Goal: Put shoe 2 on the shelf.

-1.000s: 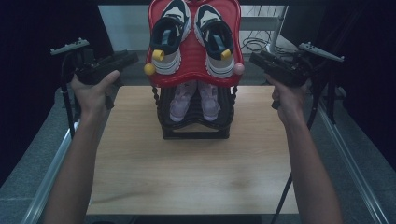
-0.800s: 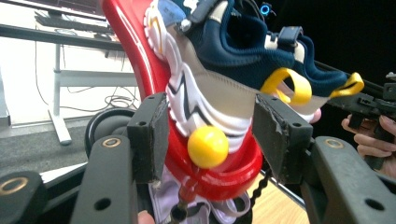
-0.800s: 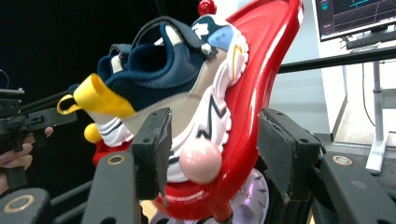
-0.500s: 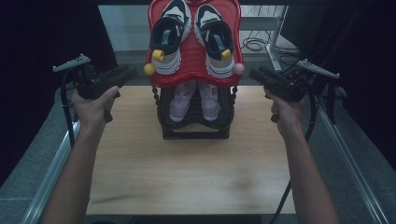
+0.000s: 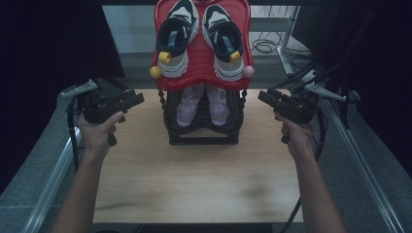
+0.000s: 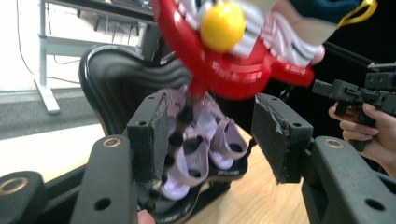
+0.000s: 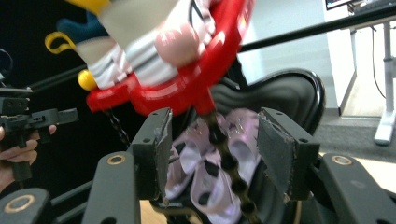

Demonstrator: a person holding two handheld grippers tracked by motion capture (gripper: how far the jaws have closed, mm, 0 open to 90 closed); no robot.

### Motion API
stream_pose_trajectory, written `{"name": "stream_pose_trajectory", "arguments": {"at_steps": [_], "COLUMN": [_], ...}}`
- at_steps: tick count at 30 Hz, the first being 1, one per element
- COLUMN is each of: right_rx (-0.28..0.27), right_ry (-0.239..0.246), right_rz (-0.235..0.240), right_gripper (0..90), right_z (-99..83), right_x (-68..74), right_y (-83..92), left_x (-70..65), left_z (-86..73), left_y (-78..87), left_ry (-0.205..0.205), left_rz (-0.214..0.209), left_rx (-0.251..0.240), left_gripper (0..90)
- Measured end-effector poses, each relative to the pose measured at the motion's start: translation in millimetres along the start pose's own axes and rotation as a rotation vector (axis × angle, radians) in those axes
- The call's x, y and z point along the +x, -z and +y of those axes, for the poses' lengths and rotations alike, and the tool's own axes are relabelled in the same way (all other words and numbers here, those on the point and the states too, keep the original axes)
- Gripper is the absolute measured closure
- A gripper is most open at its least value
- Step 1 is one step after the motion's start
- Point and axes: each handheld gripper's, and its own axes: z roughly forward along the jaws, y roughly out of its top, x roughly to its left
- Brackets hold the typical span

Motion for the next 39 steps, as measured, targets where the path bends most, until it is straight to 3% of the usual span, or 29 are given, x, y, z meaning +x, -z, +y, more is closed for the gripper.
{"name": "stream_pose_trajectory", "arguments": {"at_steps": [6, 9, 23, 32, 39], "right_rx": [0.057, 0.090, 0.214, 0.316, 0.416], "right_ry": [0.022, 0.022, 0.014, 0.064, 0.099], "right_rz": [-0.026, -0.038, -0.049, -0.095, -0.110], "right_gripper": [45.5, 45.5, 45.3, 45.1, 45.1], "right_z": [-21.7, -36.7, -103.5, -146.5, -169.8], "right_x": [-6.3, -9.8, -22.9, -26.4, -27.0], "right_y": [3.3, 4.4, 5.4, 7.5, 4.1], "left_x": [7.2, 8.8, 16.3, 16.5, 17.9], "left_z": [-27.1, -39.7, -111.5, -153.6, -173.7], "left_y": [-5.8, -8.3, -13.7, -20.9, -29.8], "left_ry": [0.014, -0.006, 0.030, 0.008, 0.005], "left_rz": [-0.001, 0.014, 0.018, 0.037, 0.044], "left_rx": [0.036, 0.072, 0.167, 0.282, 0.349], "left_gripper": [46.4, 46.3, 46.3, 46.2, 46.2]}}
